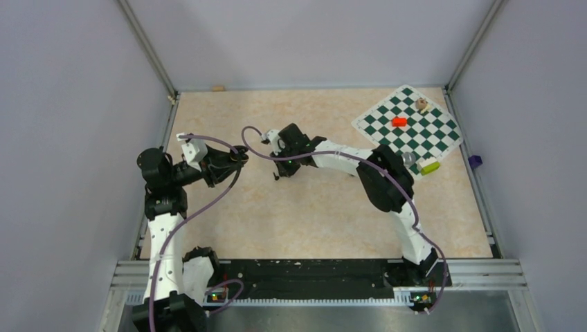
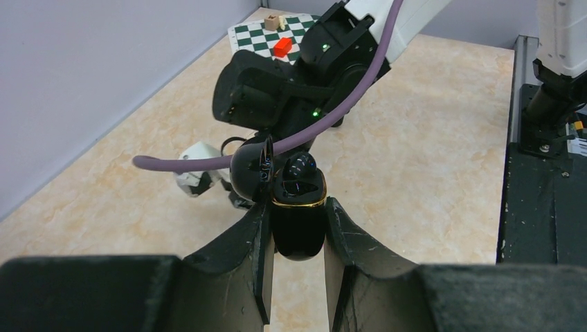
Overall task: Insert the wireless bluetooth earbuds into the charging case
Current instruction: Pick up the earbud from the center of the board.
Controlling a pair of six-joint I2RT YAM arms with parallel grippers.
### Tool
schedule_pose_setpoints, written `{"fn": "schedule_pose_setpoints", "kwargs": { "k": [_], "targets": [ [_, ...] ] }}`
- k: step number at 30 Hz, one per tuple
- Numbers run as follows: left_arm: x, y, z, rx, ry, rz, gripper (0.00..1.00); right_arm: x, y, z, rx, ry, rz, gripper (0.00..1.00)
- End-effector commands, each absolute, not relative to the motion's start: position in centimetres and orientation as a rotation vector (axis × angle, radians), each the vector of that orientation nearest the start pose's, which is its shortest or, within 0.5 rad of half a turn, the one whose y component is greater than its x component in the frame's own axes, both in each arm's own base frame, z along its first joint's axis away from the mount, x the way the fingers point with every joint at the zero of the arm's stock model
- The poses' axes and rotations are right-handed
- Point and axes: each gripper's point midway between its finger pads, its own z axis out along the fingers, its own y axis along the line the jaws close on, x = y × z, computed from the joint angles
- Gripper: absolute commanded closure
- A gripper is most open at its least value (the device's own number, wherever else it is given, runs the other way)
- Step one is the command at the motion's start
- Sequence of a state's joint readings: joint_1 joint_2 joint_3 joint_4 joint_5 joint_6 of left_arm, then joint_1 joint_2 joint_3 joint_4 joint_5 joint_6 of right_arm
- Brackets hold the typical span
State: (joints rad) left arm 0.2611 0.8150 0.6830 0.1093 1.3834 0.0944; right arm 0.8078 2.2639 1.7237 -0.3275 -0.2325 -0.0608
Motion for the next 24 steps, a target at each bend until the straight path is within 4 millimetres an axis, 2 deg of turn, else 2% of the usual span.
{"fn": "schedule_pose_setpoints", "kwargs": {
  "k": [1,4,8,12,17,20,24],
  "targets": [
    [23.1,-11.6,29.4,0.968,1.304,-0.804,1.0,32.9,39.0,3.4,-1.196,2.267,0.621,0.93],
    [23.0,-11.7,29.5,0.973,1.3,-0.808,1.0,32.0,37.5,4.2,-1.195,2.267,0.64,0.93],
    [22.9,-11.9,29.5,0.979,1.297,-0.815,1.0,32.2,36.4,6.3,-1.152,2.225,0.668,0.92],
    [22.9,-11.9,29.4,0.978,1.299,-0.817,1.0,32.2,37.4,8.4,-1.15,2.094,0.743,0.78],
    [22.9,-11.9,29.4,0.975,1.299,-0.813,1.0,32.3,39.0,8.4,-1.266,1.897,0.708,0.57],
    [22.8,-11.9,29.6,0.974,1.296,-0.805,1.0,33.0,39.8,8.1,-1.348,1.754,0.666,0.49],
    [22.7,-11.9,29.7,0.976,1.294,-0.802,1.0,33.4,40.5,8.3,-1.443,1.551,0.622,0.45]
  ]
}}
